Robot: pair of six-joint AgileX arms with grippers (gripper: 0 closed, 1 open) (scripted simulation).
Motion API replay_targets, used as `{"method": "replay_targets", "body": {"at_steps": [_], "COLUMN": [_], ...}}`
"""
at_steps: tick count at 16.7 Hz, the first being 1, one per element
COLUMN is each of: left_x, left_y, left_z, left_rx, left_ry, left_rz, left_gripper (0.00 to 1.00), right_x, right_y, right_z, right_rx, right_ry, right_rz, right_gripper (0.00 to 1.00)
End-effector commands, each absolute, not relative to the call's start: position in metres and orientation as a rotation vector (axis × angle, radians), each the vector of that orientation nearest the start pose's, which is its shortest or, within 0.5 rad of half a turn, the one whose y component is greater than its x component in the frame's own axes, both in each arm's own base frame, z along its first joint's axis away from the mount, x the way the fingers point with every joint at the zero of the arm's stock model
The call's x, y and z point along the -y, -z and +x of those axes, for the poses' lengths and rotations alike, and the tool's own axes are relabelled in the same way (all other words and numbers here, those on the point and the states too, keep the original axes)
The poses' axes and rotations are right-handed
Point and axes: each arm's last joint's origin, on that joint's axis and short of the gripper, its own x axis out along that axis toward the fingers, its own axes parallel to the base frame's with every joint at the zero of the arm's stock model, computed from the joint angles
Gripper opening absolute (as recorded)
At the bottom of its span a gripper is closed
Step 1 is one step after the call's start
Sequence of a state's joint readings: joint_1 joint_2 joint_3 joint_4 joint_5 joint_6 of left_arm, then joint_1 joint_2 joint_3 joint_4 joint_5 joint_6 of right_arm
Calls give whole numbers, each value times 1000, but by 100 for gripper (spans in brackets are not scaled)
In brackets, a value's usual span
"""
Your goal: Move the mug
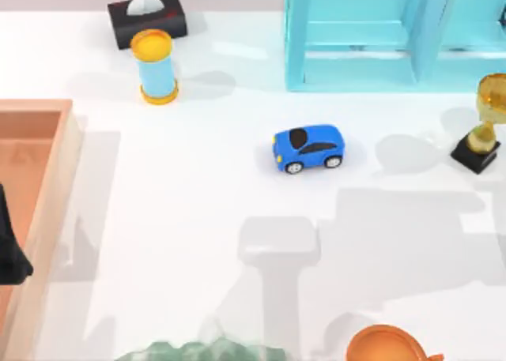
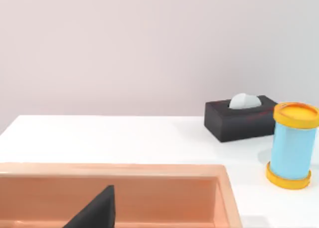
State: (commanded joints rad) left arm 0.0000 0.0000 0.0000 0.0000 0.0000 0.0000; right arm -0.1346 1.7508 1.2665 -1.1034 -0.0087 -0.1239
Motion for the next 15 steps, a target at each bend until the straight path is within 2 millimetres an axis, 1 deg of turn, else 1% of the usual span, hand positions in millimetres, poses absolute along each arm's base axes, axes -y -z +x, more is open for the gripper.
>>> {"method": "replay_targets", "body": {"at_steps": [4, 7, 8, 11, 15], "left_x": [1, 1, 1, 1, 1], "left_y": [-160, -160, -160, -160, -160], "left_z": [106, 106, 106, 106, 106], "left_rx": [0, 0, 0, 0, 0], "left_ry": [0, 0, 0, 0, 0], "left_rz": [0, 0, 0, 0, 0], "left_gripper": [100, 100, 100, 100, 100], "right_x": [36, 33, 33, 33, 33], "right_y": [-168, -145, -142, -142, -142], "right_z": [315, 313, 312, 312, 312], "right_rx": [-1562, -1573, -1578, -1578, -1578], "right_ry": [1, 0, 0, 0, 0], "right_rz": [13, 15, 16, 16, 16], "right_gripper": [0, 0, 0, 0, 30]}}
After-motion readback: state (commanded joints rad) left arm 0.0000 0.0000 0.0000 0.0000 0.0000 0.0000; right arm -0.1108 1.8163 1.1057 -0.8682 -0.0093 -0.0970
